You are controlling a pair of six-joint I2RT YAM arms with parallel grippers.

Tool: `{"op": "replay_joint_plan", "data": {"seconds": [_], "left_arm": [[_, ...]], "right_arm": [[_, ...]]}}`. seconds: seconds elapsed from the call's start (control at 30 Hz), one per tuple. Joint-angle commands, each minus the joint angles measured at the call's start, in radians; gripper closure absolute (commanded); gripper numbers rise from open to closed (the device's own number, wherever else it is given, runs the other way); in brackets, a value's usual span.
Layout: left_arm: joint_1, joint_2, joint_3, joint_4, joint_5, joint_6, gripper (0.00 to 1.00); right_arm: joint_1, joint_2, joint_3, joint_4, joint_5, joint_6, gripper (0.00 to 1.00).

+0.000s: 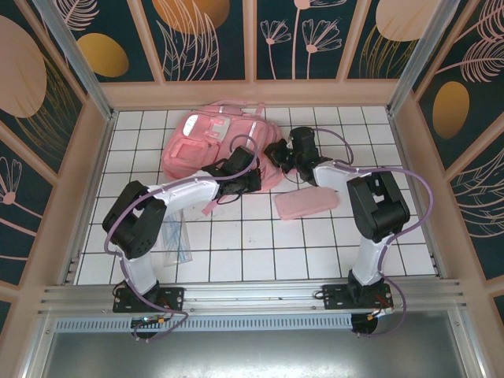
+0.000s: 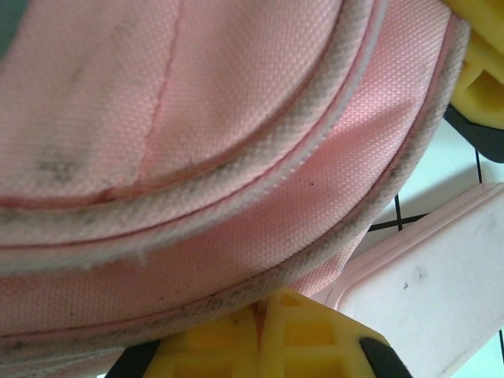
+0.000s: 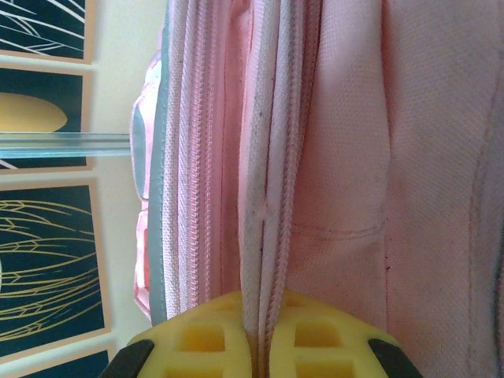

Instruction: Pack the student bag

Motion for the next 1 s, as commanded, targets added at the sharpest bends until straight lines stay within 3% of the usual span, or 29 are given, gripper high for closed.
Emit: {"op": "replay_joint_plan", "data": {"seconds": [0.0,0.1,0.23,0.47,0.67,0.7,0.73,0.77,0.8,0.87,0.93,0.97], "left_arm": [[0.006,-0.043,-0.036,-0.046,0.056,-0.016,1.00],[0.008,-0.053,-0.098,-0.074,0.081,-0.024,1.00],[0.044,-0.092,-0.145,-0.155,0.000,0.013,1.00],[0.205,-0.195,-0.165,-0.268,-0.207,0.129,1.00],[0.273,-0.213,-0.153,-0.265,-0.257,0.166,1.00],[0.273,-0.215,-0.145,-0.255,-0.240,0.168,0.99],[0.274,-0.222,-0.137,-0.240,-0.208,0.168,0.86],[0.273,-0.231,-0.130,-0.225,-0.177,0.170,0.69],[0.272,-0.239,-0.122,-0.212,-0.151,0.172,0.58],[0.267,-0.274,-0.110,-0.173,-0.116,0.174,0.43],[0.253,-0.309,-0.103,-0.119,-0.115,0.188,0.30],[0.243,-0.323,-0.099,-0.084,-0.117,0.203,0.25]], "right_arm": [[0.000,-0.049,-0.022,0.110,0.076,-0.033,1.00],[-0.003,-0.048,-0.030,0.127,0.099,-0.043,1.00],[-0.013,-0.067,-0.029,0.110,0.122,-0.064,1.00],[-0.035,-0.103,-0.031,0.082,0.136,-0.091,1.00],[-0.035,-0.085,-0.002,0.085,0.078,-0.090,1.00],[-0.035,-0.079,0.008,0.081,0.060,-0.091,1.00],[-0.035,-0.076,0.018,0.074,0.039,-0.095,1.00],[-0.035,-0.076,0.029,0.059,0.023,-0.106,0.94],[-0.037,-0.080,0.039,0.034,0.012,-0.122,0.81],[-0.044,-0.095,0.080,-0.087,0.019,-0.189,0.46],[-0.050,-0.119,0.119,-0.238,0.064,-0.277,0.02],[-0.052,-0.133,0.140,-0.321,0.113,-0.321,0.01]]}}
